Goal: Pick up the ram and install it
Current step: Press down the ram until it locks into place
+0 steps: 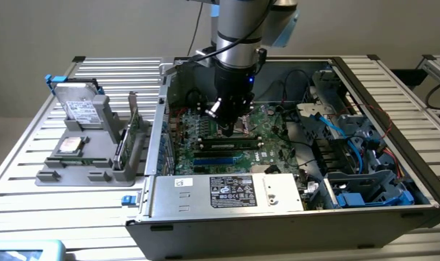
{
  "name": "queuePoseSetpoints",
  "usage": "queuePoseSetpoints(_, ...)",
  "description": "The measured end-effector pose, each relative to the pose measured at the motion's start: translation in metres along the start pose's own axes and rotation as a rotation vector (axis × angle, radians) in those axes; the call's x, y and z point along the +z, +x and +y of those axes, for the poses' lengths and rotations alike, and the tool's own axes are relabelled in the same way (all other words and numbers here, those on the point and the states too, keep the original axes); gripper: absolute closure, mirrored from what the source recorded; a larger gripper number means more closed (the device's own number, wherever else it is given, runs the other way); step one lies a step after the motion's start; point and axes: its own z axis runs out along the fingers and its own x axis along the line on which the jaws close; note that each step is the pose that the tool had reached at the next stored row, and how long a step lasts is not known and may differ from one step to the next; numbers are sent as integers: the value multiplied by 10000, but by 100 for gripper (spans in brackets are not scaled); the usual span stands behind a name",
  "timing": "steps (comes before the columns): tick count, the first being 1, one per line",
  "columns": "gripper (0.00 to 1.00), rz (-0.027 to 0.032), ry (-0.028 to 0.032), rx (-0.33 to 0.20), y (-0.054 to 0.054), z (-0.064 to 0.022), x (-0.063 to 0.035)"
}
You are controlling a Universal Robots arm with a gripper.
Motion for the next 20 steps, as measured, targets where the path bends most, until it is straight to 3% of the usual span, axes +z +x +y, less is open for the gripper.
queuePoseSetpoints(14,89,-107,26,1381,0,0,0)
queuePoseSetpoints(20,89,-184,54,1987,0,0,0)
